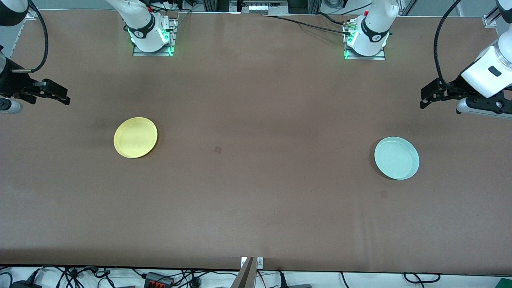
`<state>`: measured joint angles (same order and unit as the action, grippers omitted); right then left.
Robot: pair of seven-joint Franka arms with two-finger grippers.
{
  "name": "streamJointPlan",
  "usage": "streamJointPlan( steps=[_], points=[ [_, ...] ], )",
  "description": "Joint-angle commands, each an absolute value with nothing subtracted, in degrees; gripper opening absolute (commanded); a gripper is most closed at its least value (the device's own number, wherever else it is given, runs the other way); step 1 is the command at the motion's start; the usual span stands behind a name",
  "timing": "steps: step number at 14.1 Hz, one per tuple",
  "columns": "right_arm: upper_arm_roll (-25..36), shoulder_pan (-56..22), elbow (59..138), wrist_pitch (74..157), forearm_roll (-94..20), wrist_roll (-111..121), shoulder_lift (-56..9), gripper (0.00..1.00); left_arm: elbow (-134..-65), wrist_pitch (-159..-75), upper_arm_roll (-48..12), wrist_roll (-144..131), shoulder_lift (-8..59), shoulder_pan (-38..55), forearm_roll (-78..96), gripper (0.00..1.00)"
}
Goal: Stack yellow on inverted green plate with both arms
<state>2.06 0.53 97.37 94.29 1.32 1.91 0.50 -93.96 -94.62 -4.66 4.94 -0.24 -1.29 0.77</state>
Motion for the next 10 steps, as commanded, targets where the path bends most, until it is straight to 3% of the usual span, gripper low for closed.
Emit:
streamJointPlan(
  steps=[1,10],
  points=[
    [1.93,0.88,97.91,93.78,1.58,2.11,1.32,1.00,-96.24,-95.98,-4.83,4.75,-2.37,-1.58,2.37,1.00],
    [2.11,0.97,97.74,94.04,1.49,2.20,1.23,1.00,-95.80,-95.80,-4.66,4.83,-2.02,-1.58,2.37,1.00]
  ],
)
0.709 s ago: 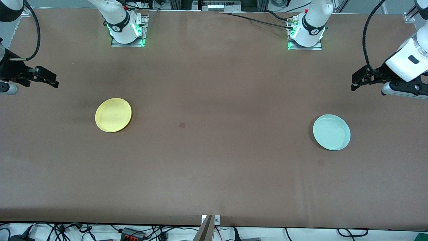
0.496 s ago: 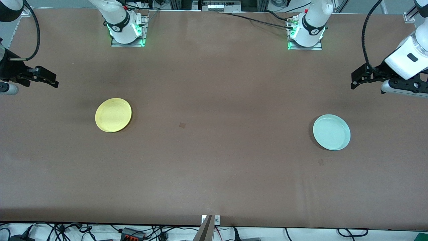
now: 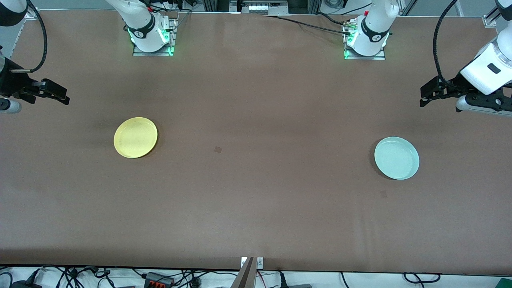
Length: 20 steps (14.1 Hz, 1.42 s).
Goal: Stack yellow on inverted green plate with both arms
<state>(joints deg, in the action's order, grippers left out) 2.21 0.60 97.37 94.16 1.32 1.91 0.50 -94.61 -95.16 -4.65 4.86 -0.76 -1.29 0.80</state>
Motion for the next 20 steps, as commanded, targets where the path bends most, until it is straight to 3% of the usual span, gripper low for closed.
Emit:
streamJointPlan(
  steps=[1,13,20],
  points=[
    [2.02,0.97,97.65,94.04,1.67,2.20,1.23,1.00,-95.89,-95.54,-4.75,4.83,-2.02,-1.58,2.37,1.00],
    [2.02,0.88,98.09,93.78,1.76,2.28,0.97,1.00,-95.54,-95.19,-4.40,5.10,-1.93,-1.58,2.37,1.00],
    [1.58,0.26,97.73,93.78,1.85,2.20,-2.29,1.00,-93.52,-95.10,-4.31,4.83,0.35,-1.49,2.29,1.00]
  ],
)
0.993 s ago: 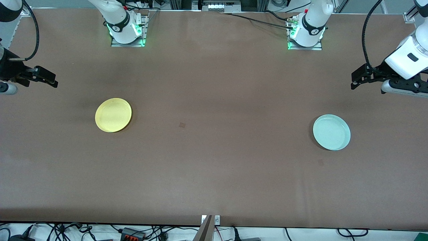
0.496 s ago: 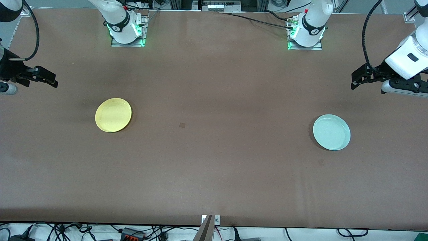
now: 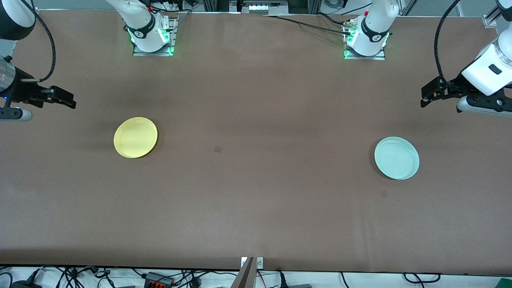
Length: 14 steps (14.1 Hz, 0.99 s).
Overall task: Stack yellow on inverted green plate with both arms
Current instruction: 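Move the left gripper to green while the right gripper approaches the yellow plate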
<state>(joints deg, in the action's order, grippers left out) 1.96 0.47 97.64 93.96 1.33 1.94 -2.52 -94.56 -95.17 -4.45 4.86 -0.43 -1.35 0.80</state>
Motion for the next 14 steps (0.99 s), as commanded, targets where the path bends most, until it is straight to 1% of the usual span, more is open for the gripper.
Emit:
streamJointPlan(
  steps=[1,4,6,7,10,12,14],
  points=[
    [1.58,-0.26,97.73,93.78,1.85,2.11,-2.29,1.00,-93.52,-95.10,-4.31,4.83,1.92,-1.49,2.29,1.00],
    [1.58,-0.79,97.73,93.78,1.85,2.02,-2.20,1.00,-92.73,-95.01,-4.31,4.92,3.43,-1.41,1.85,1.00],
    [1.58,-0.79,97.73,93.78,1.85,2.11,-2.29,1.00,-91.42,-95.01,-4.13,5.01,7.01,-1.49,1.76,1.00],
    [1.58,-0.79,97.73,93.78,1.85,2.11,-2.29,1.00,-90.80,-95.01,-3.96,5.18,7.73,-1.58,1.58,1.00],
    [1.58,-0.70,97.73,93.78,1.85,2.11,-2.37,1.00,-90.70,-95.36,-3.95,6.59,10.10,-6.75,1.41,1.00],
    [1.58,-0.70,97.73,93.78,1.85,2.20,-2.37,1.00,-90.79,-95.88,-3.96,10.44,13.25,-9.57,1.58,1.00],
    [1.58,-0.70,97.73,93.78,1.85,2.28,-2.37,1.00,-91.23,-98.77,-3.96,13.17,16.77,-12.55,1.67,1.00]
  ],
)
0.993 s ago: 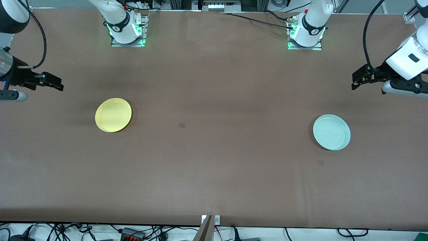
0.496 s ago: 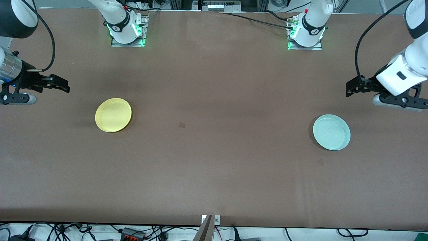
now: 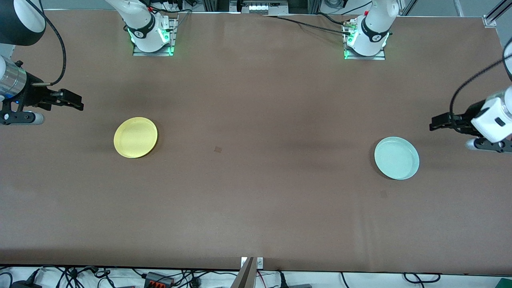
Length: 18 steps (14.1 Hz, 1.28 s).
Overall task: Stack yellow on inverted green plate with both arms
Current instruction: 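Move the left gripper to green while the right gripper approaches the yellow plate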
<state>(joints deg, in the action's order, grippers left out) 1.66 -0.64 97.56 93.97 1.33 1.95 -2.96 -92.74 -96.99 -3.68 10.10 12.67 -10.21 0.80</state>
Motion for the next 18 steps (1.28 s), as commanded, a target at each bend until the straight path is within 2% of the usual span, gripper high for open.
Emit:
streamJointPlan(
  steps=[1,5,7,11,16,17,18],
  points=[
    [1.58,-0.70,97.73,93.78,1.85,2.29,-2.37,1.00,-91.75,-100.88,-4.04,15.10,18.96,-14.05,1.67,1.00],
    [1.58,-0.62,97.73,93.78,1.85,2.29,-2.64,1.00,-93.77,-111.51,-4.57,22.41,26.71,-18.80,2.37,1.00],
    [1.58,-0.62,97.73,93.78,1.85,2.29,-2.72,1.00,-97.10,-114.68,-4.75,23.03,29.43,-19.86,2.55,0.95],
    [1.58,-0.53,97.73,93.69,1.85,2.29,-2.72,1.00,-104.93,-129.69,-4.92,28.47,31.54,-21.09,3.07,0.91],
    [1.76,-0.09,98.17,92.91,1.76,2.29,-3.60,1.00,-106.70,-131.75,-5.27,34.53,34.36,-22.50,10.45,0.80],
    [2.02,0.09,98.09,92.64,1.76,2.29,-4.91,1.00,-106.70,-131.75,-5.27,35.24,34.63,-22.94,10.55,0.73],
    [2.02,0.61,98.00,92.72,1.67,2.29,-6.31,1.00,-106.79,-131.75,-5.27,35.24,34.98,-22.94,10.55,0.59]
  ],
)
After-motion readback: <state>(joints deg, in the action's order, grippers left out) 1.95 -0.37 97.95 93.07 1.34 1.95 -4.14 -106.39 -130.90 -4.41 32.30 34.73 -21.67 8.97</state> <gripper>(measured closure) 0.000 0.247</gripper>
